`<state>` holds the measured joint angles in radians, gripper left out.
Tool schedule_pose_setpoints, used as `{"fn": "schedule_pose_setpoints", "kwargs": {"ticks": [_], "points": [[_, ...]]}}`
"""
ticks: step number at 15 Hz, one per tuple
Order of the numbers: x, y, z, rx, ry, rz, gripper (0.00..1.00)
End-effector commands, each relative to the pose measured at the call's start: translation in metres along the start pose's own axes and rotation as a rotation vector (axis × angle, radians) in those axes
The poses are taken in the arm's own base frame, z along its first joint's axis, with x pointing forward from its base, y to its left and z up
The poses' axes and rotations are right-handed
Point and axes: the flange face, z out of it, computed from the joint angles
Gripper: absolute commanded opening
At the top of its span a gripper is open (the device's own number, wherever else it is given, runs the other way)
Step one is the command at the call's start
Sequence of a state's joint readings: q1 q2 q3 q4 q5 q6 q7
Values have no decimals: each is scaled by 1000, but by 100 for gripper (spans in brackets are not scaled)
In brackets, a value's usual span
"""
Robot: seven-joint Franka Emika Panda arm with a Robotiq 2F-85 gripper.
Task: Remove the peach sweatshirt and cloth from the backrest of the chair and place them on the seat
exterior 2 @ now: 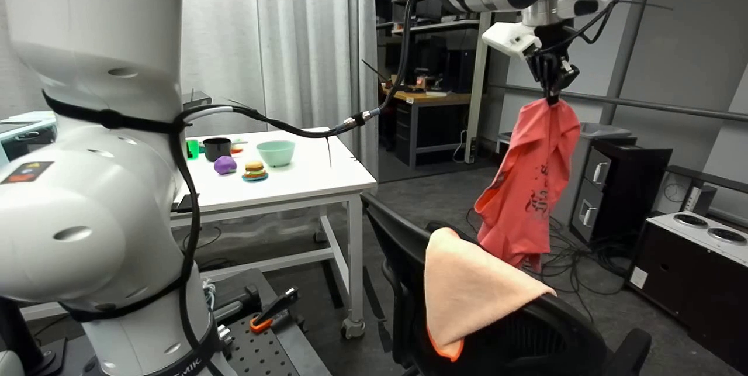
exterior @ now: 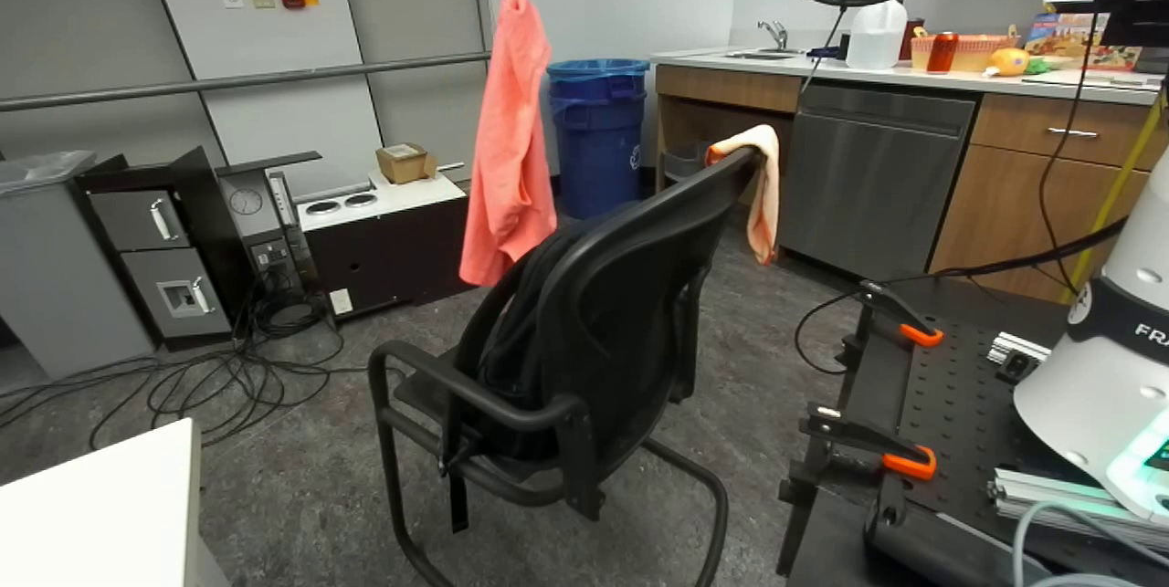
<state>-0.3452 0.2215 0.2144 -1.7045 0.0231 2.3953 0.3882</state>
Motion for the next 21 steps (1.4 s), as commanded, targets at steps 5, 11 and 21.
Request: {"fn": "schedule_pose_setpoints", "kwargs": {"ticks": [5,11,21], "points": [[-8,51,-34,-153,-214,-4,52],[-21,43,-73,-206,-205,-148,98],[-61,60,-103,-293,-332,-399,100]]}}
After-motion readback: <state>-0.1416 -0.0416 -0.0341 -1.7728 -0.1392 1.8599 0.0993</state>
